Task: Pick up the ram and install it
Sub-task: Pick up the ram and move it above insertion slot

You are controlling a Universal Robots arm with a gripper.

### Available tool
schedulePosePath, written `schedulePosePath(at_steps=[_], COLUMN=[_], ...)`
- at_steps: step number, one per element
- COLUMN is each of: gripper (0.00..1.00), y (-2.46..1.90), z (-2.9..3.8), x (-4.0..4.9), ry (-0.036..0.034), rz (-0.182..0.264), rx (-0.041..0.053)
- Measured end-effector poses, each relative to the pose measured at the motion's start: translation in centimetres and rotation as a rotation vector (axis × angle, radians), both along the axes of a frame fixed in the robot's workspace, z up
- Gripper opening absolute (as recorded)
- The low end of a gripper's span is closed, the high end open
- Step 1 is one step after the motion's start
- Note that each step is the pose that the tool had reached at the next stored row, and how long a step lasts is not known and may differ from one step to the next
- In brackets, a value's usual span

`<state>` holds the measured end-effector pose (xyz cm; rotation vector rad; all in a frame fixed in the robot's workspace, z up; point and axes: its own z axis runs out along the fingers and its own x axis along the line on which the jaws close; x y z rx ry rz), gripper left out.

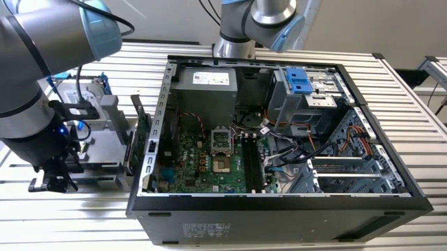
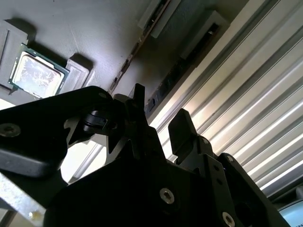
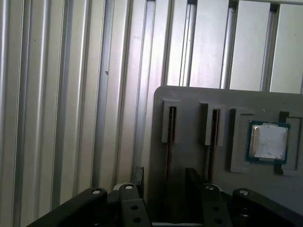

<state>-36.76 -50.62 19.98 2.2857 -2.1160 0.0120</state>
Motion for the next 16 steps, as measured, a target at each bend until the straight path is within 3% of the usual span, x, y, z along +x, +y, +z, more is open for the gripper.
schedulePosePath(at_steps=[7, 11, 16], gripper=[1.00, 1.00, 1.00], y=[-0.05, -0.05, -0.05], z=[-0.28, -0.41, -0.42], x=[0.00, 0.00, 0.00], ry=[0.0003, 0.0001, 0.0001], rz=[0.000, 0.000, 0.000], rx=[-0.0002, 0.0165, 0.0213])
